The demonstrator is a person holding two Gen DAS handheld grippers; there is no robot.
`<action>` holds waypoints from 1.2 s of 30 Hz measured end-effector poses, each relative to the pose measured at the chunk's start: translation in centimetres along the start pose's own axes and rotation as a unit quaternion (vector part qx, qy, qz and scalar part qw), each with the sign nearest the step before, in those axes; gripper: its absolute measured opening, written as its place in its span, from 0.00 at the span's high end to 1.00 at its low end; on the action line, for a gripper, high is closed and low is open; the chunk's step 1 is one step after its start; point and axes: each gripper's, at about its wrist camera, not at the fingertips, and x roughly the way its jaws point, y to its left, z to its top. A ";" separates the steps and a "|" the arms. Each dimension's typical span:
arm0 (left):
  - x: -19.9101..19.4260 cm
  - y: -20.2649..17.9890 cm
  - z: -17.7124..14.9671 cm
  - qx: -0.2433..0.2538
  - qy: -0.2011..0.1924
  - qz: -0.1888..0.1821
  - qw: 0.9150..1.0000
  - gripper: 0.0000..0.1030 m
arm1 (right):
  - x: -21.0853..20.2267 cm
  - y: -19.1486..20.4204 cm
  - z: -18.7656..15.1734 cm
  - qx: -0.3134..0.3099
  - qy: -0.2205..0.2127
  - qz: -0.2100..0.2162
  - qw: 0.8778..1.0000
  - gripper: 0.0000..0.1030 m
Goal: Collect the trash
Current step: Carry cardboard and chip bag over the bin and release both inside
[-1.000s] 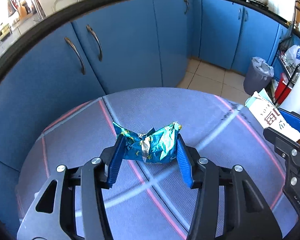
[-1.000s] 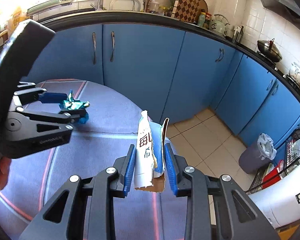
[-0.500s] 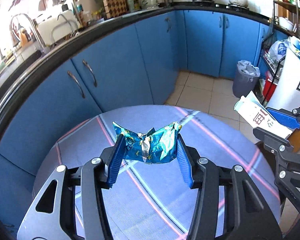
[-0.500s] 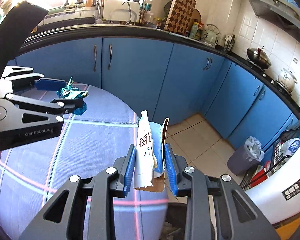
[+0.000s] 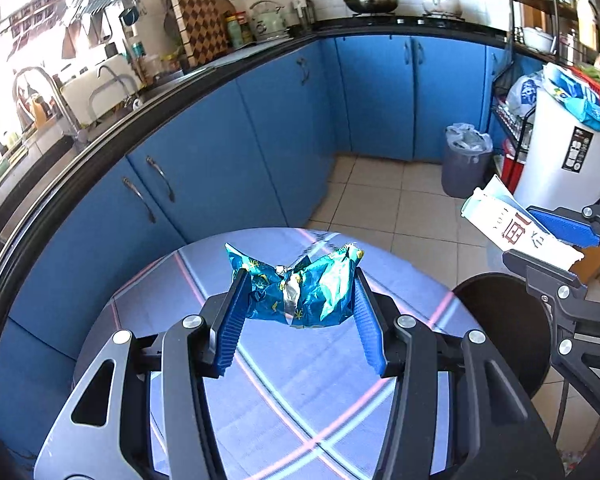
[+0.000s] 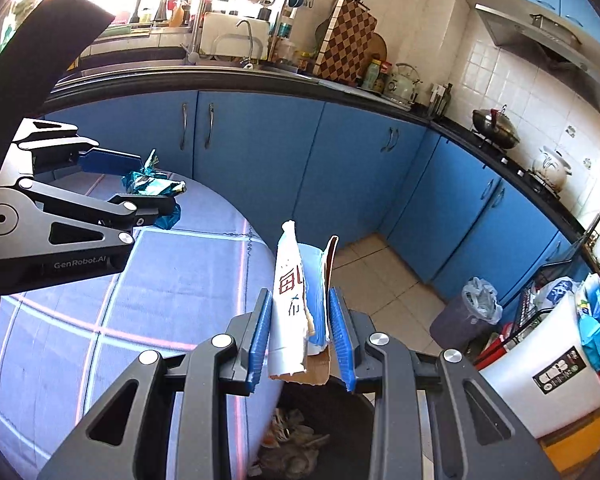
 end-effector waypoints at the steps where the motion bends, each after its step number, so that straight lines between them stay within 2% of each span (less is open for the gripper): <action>1: -0.2 -0.3 0.1 0.002 -0.001 -0.002 1.000 0.50 | -0.4 -0.2 -0.2 0.001 -0.001 -0.002 1.000 0.72; 20: -3.1 -5.8 1.4 0.041 -0.018 -0.015 0.999 0.50 | -3.9 -5.2 -2.2 0.045 -0.016 -0.024 0.999 0.71; 26: -3.2 -7.2 1.8 0.050 -0.018 -0.015 0.998 0.50 | -4.3 -6.8 -2.8 0.071 -0.020 -0.022 0.997 0.65; 27: -3.2 -7.4 1.9 0.052 -0.017 -0.015 0.998 0.50 | -4.2 -7.1 -2.9 0.074 -0.020 -0.025 0.997 0.57; 28: -3.2 -7.6 1.9 0.052 -0.016 -0.015 0.998 0.50 | -4.2 -7.3 -3.0 0.076 -0.021 -0.034 0.996 0.41; 29: -3.2 -7.8 2.0 0.053 -0.015 -0.016 0.998 0.50 | -4.3 -7.5 -3.1 0.078 -0.025 -0.040 0.996 0.35; 36: -3.0 -9.6 2.6 0.066 -0.013 -0.024 0.997 0.50 | -5.0 -9.4 -4.3 0.098 -0.033 -0.057 0.993 0.33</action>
